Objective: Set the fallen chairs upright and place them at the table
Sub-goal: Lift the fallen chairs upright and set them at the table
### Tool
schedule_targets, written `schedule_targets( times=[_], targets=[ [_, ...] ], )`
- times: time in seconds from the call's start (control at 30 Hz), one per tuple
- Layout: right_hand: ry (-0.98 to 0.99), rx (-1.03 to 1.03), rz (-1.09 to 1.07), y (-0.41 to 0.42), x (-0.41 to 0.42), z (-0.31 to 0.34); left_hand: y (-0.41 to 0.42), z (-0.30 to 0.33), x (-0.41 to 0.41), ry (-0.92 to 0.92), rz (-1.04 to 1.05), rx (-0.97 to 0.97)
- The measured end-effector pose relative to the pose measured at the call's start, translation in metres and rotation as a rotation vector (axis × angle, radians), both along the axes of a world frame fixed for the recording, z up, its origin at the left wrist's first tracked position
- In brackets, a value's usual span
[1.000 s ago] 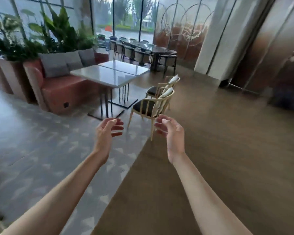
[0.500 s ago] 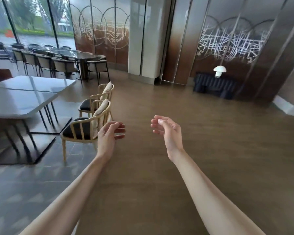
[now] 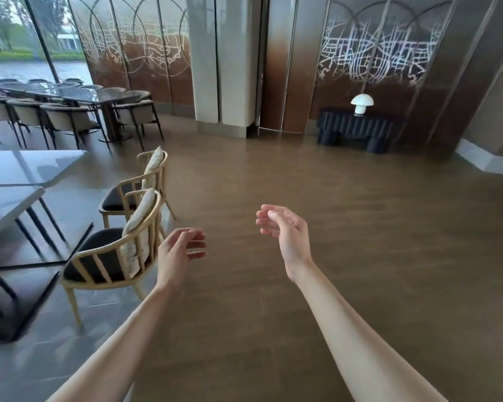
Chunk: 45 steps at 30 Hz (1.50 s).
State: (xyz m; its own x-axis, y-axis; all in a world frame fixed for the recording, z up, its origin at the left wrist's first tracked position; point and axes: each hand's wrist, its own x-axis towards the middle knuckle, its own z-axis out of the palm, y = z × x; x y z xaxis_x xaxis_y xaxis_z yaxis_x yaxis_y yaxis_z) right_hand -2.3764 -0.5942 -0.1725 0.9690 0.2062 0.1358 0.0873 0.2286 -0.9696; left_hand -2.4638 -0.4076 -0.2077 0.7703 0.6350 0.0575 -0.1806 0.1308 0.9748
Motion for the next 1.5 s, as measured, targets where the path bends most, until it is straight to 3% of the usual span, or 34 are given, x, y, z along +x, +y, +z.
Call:
schedule_targets(
  times=[0.4,0.67,0.97,1.27,1.5],
  targets=[
    [0.060,-0.079,0.279,0.199,0.247,-0.019,0.162,-0.022,0.201,0.021,0.342,-0.180],
    [0.101,-0.197,0.438,0.347,0.338,-0.060,0.292,-0.066,0.264,0.059,0.571,-0.371],
    [0.121,-0.345,0.575,0.551,0.459,-0.093,0.466,-0.116,0.383,0.100,0.678,-0.465],
    [0.122,-0.530,0.765,0.707,0.531,-0.142,0.570,-0.158,0.398,0.186,0.992,-0.540],
    [0.106,-0.883,1.070,0.801,0.577,-0.222,0.596,-0.217,0.407,0.271,1.179,-0.728]
  ],
)
